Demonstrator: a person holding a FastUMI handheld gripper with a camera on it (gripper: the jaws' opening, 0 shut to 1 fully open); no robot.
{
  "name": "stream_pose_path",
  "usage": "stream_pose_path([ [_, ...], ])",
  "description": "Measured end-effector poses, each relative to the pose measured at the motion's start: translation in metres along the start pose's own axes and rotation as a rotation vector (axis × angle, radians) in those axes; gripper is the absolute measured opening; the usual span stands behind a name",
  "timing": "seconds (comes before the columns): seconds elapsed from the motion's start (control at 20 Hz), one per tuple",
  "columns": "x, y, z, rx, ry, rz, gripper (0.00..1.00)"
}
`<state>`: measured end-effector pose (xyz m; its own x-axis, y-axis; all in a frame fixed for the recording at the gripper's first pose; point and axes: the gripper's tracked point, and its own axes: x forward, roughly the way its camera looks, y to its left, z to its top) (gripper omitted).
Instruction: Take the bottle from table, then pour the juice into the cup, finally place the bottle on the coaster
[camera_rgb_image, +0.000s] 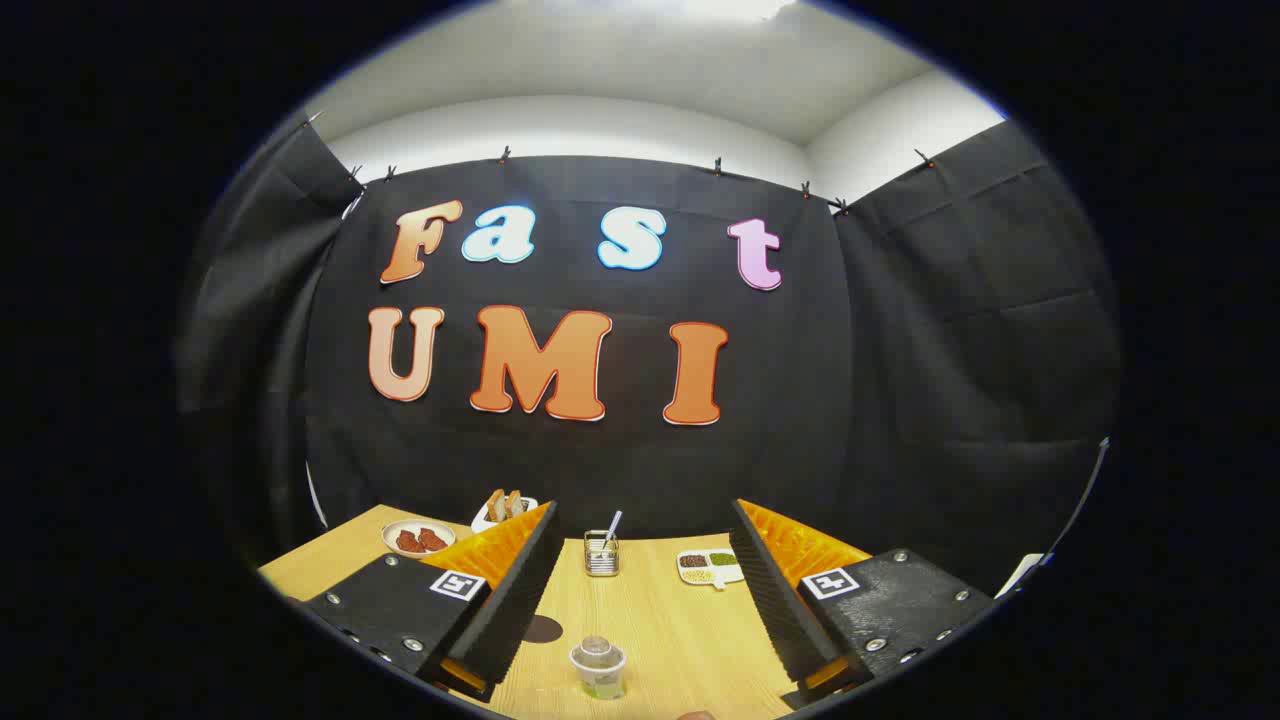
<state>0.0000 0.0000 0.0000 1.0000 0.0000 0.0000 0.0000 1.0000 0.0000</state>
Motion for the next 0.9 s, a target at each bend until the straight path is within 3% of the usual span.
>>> stream_pose_path([
  [0.3, 0.001, 0.004, -0.008, 0.066, 0.012, 0.010, 0.99],
  [0.9, 0.000, 0.020, -0.026, 0.032, 0.042, 0.023, 0.99],
])
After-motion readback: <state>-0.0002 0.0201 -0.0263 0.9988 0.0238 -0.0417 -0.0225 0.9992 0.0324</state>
